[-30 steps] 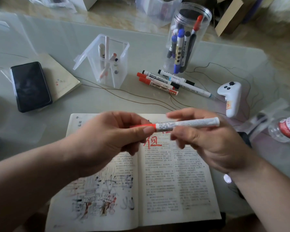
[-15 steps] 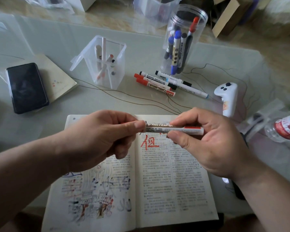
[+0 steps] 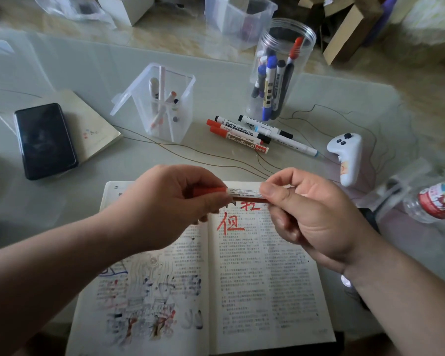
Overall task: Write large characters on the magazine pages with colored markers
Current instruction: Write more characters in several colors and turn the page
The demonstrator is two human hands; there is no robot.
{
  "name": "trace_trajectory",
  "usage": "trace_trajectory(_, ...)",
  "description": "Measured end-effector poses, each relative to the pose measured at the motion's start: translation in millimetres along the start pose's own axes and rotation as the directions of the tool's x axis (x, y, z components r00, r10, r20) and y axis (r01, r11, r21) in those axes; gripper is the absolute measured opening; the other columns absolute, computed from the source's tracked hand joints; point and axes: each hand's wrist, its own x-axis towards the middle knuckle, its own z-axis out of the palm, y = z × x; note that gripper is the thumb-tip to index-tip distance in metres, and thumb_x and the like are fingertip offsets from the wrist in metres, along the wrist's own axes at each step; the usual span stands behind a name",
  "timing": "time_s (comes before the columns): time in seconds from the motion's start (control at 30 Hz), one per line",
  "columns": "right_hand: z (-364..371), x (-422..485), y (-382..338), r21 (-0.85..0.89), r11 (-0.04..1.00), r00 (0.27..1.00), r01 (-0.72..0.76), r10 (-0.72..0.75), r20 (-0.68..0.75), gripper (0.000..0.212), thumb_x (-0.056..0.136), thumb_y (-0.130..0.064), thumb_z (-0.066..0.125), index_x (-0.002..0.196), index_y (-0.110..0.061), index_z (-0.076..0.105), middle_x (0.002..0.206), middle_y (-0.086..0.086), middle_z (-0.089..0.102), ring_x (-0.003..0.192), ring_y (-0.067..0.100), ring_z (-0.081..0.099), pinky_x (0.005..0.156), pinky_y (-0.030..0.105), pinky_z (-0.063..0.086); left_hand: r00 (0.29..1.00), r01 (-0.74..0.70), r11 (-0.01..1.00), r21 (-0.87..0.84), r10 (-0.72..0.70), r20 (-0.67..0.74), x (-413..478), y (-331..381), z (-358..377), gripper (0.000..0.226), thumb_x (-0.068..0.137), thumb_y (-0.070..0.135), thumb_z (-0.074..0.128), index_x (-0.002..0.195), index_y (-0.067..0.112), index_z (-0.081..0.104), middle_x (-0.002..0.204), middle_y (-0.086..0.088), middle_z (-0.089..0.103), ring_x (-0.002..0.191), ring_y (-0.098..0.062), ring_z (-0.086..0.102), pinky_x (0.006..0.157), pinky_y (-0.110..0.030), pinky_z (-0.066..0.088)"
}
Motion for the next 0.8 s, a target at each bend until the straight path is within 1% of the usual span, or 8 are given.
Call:
trace_trajectory(0.07, -1.7, 0.6, 1.5, 0.039, 0.998, 0.998, 0.044, -0.043, -0.042, 0.014, 0.078, -0.013, 0.073, 0.090, -0.011, 0.065, 0.058, 0.011, 0.054, 0.046, 0.018, 0.042, 0.041, 0.022, 0.032, 1.000, 0.004, 0.974, 0.228, 0.002, -0.028, 4.6, -4.4, 1.5, 0.009, 0.080, 0.049, 0.074, 0.082, 0.039, 0.074, 0.078, 0.022, 0.070, 0.071, 0.000, 0.064, 0.064, -0.012, 0.048)
trace_trajectory(0.13, -0.5, -0.9, 5.7, 0.023, 0.995, 0.993, 0.095, -0.093, -0.071, 0.013, 0.078, -0.011, 0.071, 0.091, -0.013, 0.071, 0.066, 0.013, 0.061, 0.053, 0.019, 0.050, 0.046, 0.023, 0.039, 1.000, -0.021, 0.941, 0.338, 0.022, 0.002, 11.5, -11.3, 4.2, 0.018, 0.080, 0.060, 0.066, 0.084, 0.043, 0.071, 0.086, 0.020, 0.067, 0.078, 0.000, 0.062, 0.072, -0.023, 0.051)
trace_trajectory(0.27, 7.6, -8.5, 10.1, -0.252, 0.947, 0.965, 0.201, -0.236, -0.116, 0.013, 0.082, -0.021, 0.072, 0.095, -0.022, 0.074, 0.077, 0.010, 0.072, 0.066, 0.016, 0.065, 0.058, 0.022, 0.049, 0.995, -0.058, 0.908, 0.416, 0.086, -0.049, 25.2, -7.7, 6.8, 0.039, 0.083, 0.068, 0.050, 0.101, 0.039, 0.069, 0.098, 0.020, 0.057, 0.084, -0.001, 0.060, 0.078, -0.028, 0.051)
trace_trajectory(0.37, 13.5, -6.2, -1.7, -0.403, 0.873, 0.919, 0.275, -0.362, -0.158, 0.010, 0.086, -0.024, 0.076, 0.096, -0.027, 0.075, 0.080, 0.001, 0.076, 0.071, 0.013, 0.070, 0.067, 0.027, 0.054, 0.974, -0.117, 0.924, 0.363, 0.179, -0.140, 34.8, 7.8, -3.9, 0.028, 0.089, 0.053, 0.049, 0.084, 0.032, 0.066, 0.089, 0.014, 0.060, 0.079, -0.008, 0.060, 0.077, -0.037, 0.052)
trace_trajectory(0.47, 13.0, 4.7, -28.7, -0.512, 0.780, 0.844, 0.360, -0.506, -0.177, 0.017, 0.090, -0.014, 0.075, 0.090, -0.031, 0.076, 0.075, -0.008, 0.076, 0.067, 0.009, 0.068, 0.065, 0.025, 0.055, 0.946, -0.181, 0.918, 0.352, 0.260, -0.193, 39.4, 18.3, -17.1, 0.024, 0.095, 0.035, 0.056, 0.076, 0.023, 0.064, 0.073, 0.009, 0.063, 0.069, -0.011, 0.058, 0.069, -0.038, 0.051)
trace_trajectory(0.63, 5.9, 41.5, -94.6, -0.587, 0.677, 0.649, 0.444, -0.695, -0.310, 0.014, 0.092, -0.013, 0.072, 0.091, -0.027, 0.072, 0.075, -0.001, 0.076, 0.060, 0.014, 0.069, 0.051, 0.015, 0.046, 0.909, -0.220, 0.913, 0.343, 0.320, -0.269, 36.2, 29.3, -24.3, 0.036, 0.090, 0.043, 0.058, 0.064, 0.018, 0.055, 0.053, 0.003, 0.051, 0.053, -0.016, 0.047, 0.052, -0.032, 0.040)
trace_trajectory(0.73, 3.2, 72.7, -136.3, -0.635, 0.635, 0.565, 0.440, -0.745, -0.354, 0.007, 0.093, -0.016, 0.068, 0.099, -0.017, 0.073, 0.078, -0.001, 0.076, 0.063, 0.011, 0.070, 0.053, 0.017, 0.049, 0.910, -0.215, 0.908, 0.360, 0.320, -0.263, 35.7, 27.5, -23.6, 0.040, 0.090, 0.043, 0.062, 0.061, 0.016, 0.051, 0.050, 0.003, 0.047, 0.051, -0.017, 0.044, 0.050, -0.032, 0.038)
trace_trajectory(0.8, 0.2, 94.9, -159.2, -0.662, 0.612, 0.517, 0.433, -0.770, -0.374, 0.005, 0.092, -0.016, 0.068, 0.096, -0.018, 0.072, 0.078, -0.001, 0.075, 0.061, 0.010, 0.069, 0.057, 0.024, 0.053, 0.920, -0.205, 0.909, 0.364, 0.305, -0.244, 36.2, 24.8, -23.5, 0.042, 0.090, 0.042, 0.063, 0.058, 0.019, 0.048, 0.051, 0.004, 0.047, 0.051, -0.014, 0.044, 0.050, -0.031, 0.038)
